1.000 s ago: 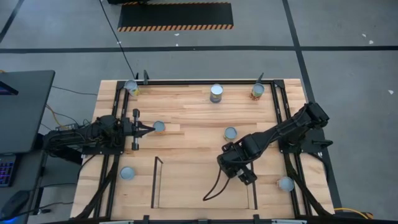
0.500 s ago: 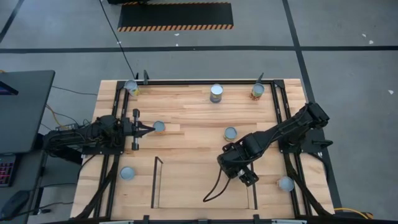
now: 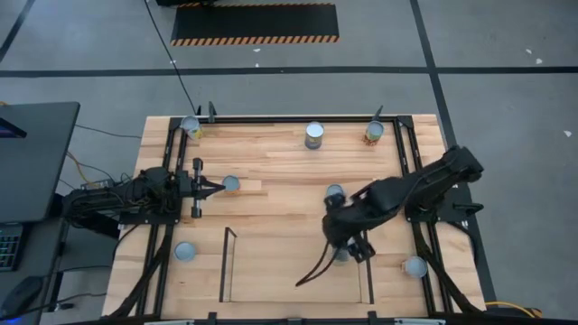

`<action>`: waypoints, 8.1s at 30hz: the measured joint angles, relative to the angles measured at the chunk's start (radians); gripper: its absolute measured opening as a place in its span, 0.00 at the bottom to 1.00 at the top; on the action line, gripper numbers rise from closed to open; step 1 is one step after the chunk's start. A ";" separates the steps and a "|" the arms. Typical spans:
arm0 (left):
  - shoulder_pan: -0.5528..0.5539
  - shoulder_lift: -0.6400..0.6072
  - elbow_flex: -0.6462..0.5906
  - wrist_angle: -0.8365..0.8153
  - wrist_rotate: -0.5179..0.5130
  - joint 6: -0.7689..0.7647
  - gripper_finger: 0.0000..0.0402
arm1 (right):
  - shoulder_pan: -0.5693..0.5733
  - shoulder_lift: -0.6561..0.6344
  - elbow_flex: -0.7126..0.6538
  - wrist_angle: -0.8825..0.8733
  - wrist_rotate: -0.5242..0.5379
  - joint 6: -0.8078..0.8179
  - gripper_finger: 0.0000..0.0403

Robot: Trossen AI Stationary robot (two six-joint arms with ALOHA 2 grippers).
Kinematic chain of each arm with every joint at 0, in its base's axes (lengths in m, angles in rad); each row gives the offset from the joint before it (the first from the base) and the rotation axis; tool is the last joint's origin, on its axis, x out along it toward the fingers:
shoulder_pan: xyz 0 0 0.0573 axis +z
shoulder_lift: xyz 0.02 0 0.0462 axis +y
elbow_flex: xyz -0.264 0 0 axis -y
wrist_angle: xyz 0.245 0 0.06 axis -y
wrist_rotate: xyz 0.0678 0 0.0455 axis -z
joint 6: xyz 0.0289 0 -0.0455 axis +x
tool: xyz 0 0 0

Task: Pick and place cans onto a shelf
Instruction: Put the canned peas on the shelf

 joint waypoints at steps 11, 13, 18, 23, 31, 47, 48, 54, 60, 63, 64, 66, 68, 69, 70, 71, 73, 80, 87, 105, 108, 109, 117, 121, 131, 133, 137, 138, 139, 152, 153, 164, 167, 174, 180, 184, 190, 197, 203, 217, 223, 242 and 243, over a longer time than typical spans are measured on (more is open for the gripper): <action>0.000 0.000 0.000 0.000 0.000 0.000 0.03 | -0.201 -0.362 -0.289 0.270 0.391 0.167 0.93; 0.000 0.000 0.000 0.000 0.000 0.000 0.03 | -0.289 -0.386 -0.354 0.362 0.405 0.168 0.95; 0.000 0.000 0.000 0.000 0.000 0.000 0.03 | -0.519 -0.318 -0.425 0.593 0.408 0.222 0.99; 0.000 0.000 0.000 0.000 0.000 0.000 0.03 | -0.688 -0.129 -0.333 0.647 0.437 0.289 0.98; 0.000 0.000 0.000 0.000 0.000 0.000 0.03 | -0.814 0.162 -0.086 0.480 0.455 0.432 0.98; 0.000 0.000 0.000 0.000 0.000 0.000 0.03 | -0.850 0.344 -0.072 0.515 0.627 0.889 0.98; 0.000 0.000 0.000 0.000 0.000 0.000 0.03 | -0.852 0.344 -0.075 0.502 0.628 0.908 0.98; 0.000 0.000 0.000 0.000 0.000 0.000 0.03 | -0.857 0.345 -0.096 0.505 0.581 0.967 0.97; 0.000 0.000 0.000 0.000 0.000 0.000 0.03 | -0.856 0.345 -0.097 0.472 0.532 0.968 0.95; 0.000 0.000 0.000 0.000 0.000 0.000 0.03 | -0.858 0.345 -0.097 0.477 0.474 0.969 0.93; 0.000 0.000 0.000 0.000 0.000 0.000 0.03 | -0.858 0.345 -0.097 0.476 0.454 0.969 0.93; 0.000 0.000 0.000 0.000 0.000 0.000 0.03 | -0.857 0.345 -0.097 0.477 0.445 0.969 0.91; 0.000 0.000 0.000 0.000 0.000 0.000 0.03 | -0.857 0.345 -0.097 0.477 0.456 0.973 0.89; 0.000 0.000 0.000 0.000 0.000 0.000 0.03 | -0.857 0.345 -0.097 0.477 0.453 0.977 0.87; 0.000 0.000 0.000 0.000 0.000 0.000 0.03 | -0.859 0.345 -0.097 0.477 0.444 0.981 0.86; 0.000 0.000 0.000 0.000 0.000 0.000 0.03 | -0.861 0.345 -0.097 0.478 0.438 0.983 0.85; 0.000 0.000 0.000 0.000 0.000 0.000 0.03 | -0.862 0.344 -0.097 0.478 0.438 0.989 0.82; 0.000 0.000 0.000 0.000 0.000 0.000 0.03 | -0.840 0.333 -0.097 0.473 0.436 0.963 0.81; 0.000 0.000 0.000 0.000 0.000 0.000 0.03 | -0.722 0.221 -0.097 0.446 0.437 0.922 0.81; 0.000 0.000 0.000 0.000 0.000 0.000 0.03 | -0.160 0.044 -0.029 0.344 0.414 1.226 0.81; 0.000 0.000 0.000 0.000 0.000 0.000 0.03 | -0.081 0.060 0.007 0.342 0.420 1.297 0.81; 0.000 0.000 0.000 0.000 0.000 0.000 0.03 | -0.058 0.065 0.021 0.346 0.429 1.324 0.81; 0.000 0.007 0.000 0.001 0.000 0.000 0.03 | 0.065 0.165 0.133 0.330 0.459 1.497 0.81; 0.000 0.011 0.000 0.000 0.000 0.000 0.03 | 0.091 0.246 0.245 0.320 0.458 1.538 0.81; 0.000 0.013 0.000 0.000 0.000 0.000 0.03 | 0.145 0.485 0.555 0.286 0.370 1.687 0.81; 0.000 0.013 0.000 0.000 0.000 0.000 0.03 | 0.157 0.524 0.605 0.267 0.349 1.720 0.81; 0.000 0.013 0.000 0.000 0.000 0.000 0.03 | 0.180 0.567 0.668 0.224 0.308 1.773 0.81; 0.000 0.013 0.000 0.000 0.000 0.000 0.03 | 0.185 0.569 0.675 0.209 0.304 1.782 0.81; 0.000 0.013 0.000 0.000 0.000 0.000 0.03 | 0.192 0.571 0.678 0.193 0.304 1.794 0.81; 0.000 0.013 0.000 0.000 0.000 0.000 0.03 | 0.388 0.532 0.680 -0.209 0.229 2.214 0.81; 0.000 0.013 0.000 0.000 0.000 0.000 0.03 | 0.398 0.530 0.681 -0.233 0.220 2.218 0.81; 0.000 0.013 0.000 0.001 0.000 0.000 0.03 | 0.369 0.540 0.637 -0.329 0.277 2.192 0.81; 0.000 0.013 0.000 0.000 0.000 0.000 0.03 | 0.361 0.541 0.609 -0.327 0.265 2.166 0.81; 0.000 0.013 0.000 0.000 0.000 0.000 0.03 | 0.356 0.541 0.556 -0.329 0.226 2.131 0.82; 0.000 0.013 0.000 0.000 0.000 0.000 0.03 | 0.354 0.541 0.506 -0.327 0.200 2.115 0.82; 0.000 0.013 0.000 0.000 0.000 0.000 0.03 | 0.354 0.541 0.481 -0.323 0.159 2.113 0.82; 0.000 0.013 0.000 0.000 0.000 0.000 0.03 | 0.354 0.541 0.479 -0.325 0.167 2.105 0.87; 0.000 0.013 0.000 0.000 0.000 0.000 0.03 | 0.348 0.541 0.479 -0.327 0.145 2.086 0.91; 0.000 0.013 0.000 0.000 0.000 0.000 0.03 | 0.331 0.540 0.507 -0.330 0.116 2.042 0.90; 0.000 0.013 0.000 0.000 0.000 0.000 0.03 | 0.266 0.539 0.598 -0.329 0.037 1.895 0.87; 0.000 0.013 0.000 0.000 0.000 0.000 0.03 | 0.238 0.537 0.659 -0.260 0.104 1.805 0.86; 0.000 0.013 0.000 0.000 0.000 0.000 0.03 | 0.217 0.541 0.475 0.007 -0.008 1.842 0.86; 0.000 0.013 0.000 0.000 0.000 0.000 0.03 | 0.216 0.541 0.475 0.007 -0.006 1.833 0.86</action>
